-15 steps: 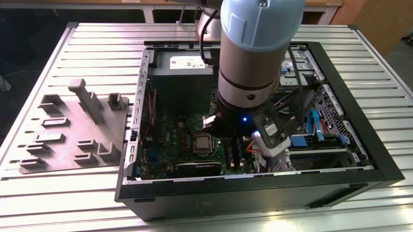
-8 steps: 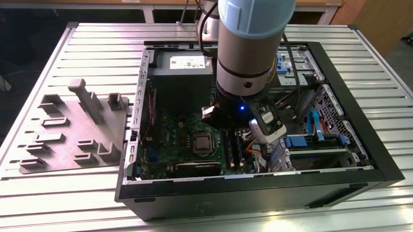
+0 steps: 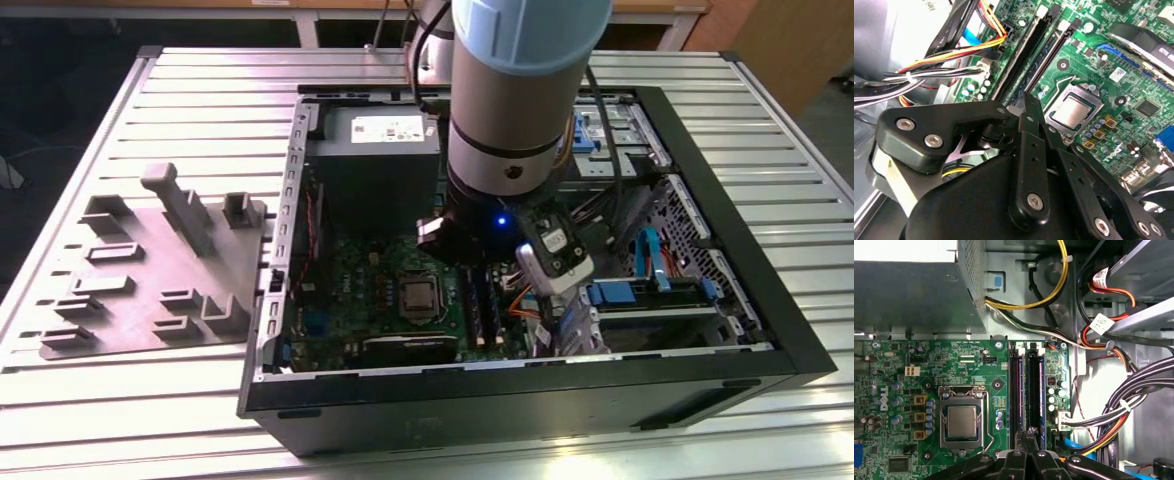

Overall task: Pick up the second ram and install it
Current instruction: 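Press down the second ram until it locks into place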

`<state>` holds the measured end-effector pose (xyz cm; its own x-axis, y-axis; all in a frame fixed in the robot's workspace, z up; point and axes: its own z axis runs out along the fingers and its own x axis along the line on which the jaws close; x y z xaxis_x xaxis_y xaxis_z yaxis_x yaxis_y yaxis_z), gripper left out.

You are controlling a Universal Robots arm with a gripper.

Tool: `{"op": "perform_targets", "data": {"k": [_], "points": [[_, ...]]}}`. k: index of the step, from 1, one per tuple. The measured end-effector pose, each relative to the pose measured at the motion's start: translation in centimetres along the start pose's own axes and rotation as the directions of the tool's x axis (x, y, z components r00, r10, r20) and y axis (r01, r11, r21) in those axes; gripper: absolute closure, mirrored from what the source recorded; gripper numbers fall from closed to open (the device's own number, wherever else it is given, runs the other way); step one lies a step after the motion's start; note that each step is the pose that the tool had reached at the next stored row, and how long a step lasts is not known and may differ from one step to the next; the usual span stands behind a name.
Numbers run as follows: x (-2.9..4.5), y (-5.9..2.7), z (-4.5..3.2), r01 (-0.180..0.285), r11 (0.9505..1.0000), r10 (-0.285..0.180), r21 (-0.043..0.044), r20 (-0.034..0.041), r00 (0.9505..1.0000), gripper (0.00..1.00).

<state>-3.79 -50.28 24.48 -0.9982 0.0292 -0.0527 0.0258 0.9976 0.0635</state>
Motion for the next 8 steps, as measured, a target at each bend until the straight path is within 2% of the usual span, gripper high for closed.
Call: {"op": "perform_targets", "data": {"k": [8], "points": [[0.00,0.03,-0.12,0.000,1.0000,0.000,0.0004,0.0000,1.0000,0.90]]}}
